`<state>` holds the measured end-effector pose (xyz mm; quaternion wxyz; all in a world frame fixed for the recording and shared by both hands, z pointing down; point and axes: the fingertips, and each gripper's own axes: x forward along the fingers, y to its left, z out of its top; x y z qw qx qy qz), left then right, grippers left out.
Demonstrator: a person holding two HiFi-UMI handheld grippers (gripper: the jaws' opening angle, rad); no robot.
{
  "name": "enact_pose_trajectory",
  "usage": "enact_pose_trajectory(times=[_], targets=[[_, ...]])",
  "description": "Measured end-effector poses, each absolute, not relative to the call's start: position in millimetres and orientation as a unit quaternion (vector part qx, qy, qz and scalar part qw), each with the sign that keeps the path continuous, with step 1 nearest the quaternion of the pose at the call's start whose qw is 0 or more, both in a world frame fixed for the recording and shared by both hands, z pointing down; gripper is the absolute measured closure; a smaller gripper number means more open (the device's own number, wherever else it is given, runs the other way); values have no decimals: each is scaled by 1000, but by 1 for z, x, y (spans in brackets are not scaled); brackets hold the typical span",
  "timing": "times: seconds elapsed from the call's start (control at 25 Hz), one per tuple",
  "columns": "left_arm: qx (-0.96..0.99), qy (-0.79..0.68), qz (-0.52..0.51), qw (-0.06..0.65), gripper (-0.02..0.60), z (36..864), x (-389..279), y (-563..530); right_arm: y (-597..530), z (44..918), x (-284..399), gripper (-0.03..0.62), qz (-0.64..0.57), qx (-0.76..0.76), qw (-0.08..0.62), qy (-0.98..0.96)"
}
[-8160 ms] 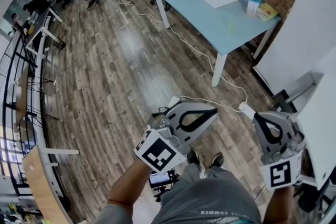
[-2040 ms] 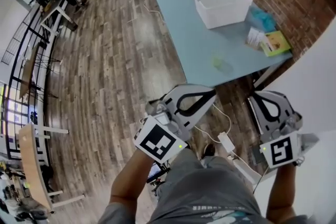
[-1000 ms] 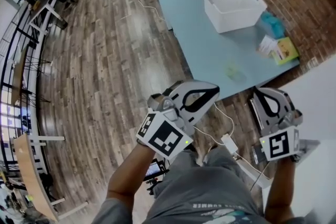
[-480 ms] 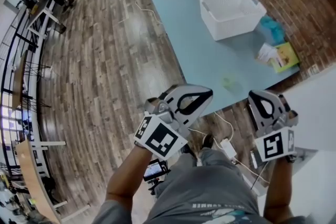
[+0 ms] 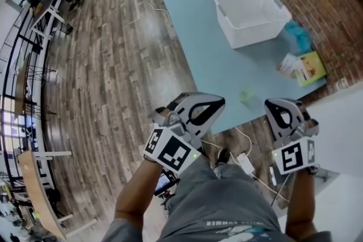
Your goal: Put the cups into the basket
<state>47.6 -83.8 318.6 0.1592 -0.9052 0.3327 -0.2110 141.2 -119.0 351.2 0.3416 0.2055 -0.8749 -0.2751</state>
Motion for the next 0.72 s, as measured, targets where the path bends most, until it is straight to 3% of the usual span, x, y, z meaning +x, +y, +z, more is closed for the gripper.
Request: enact_pose_trajectory(times=[0.72], targets=[[-931, 276, -183, 154, 580, 331, -26, -155, -179, 382, 76, 579, -213, 247, 379, -866]])
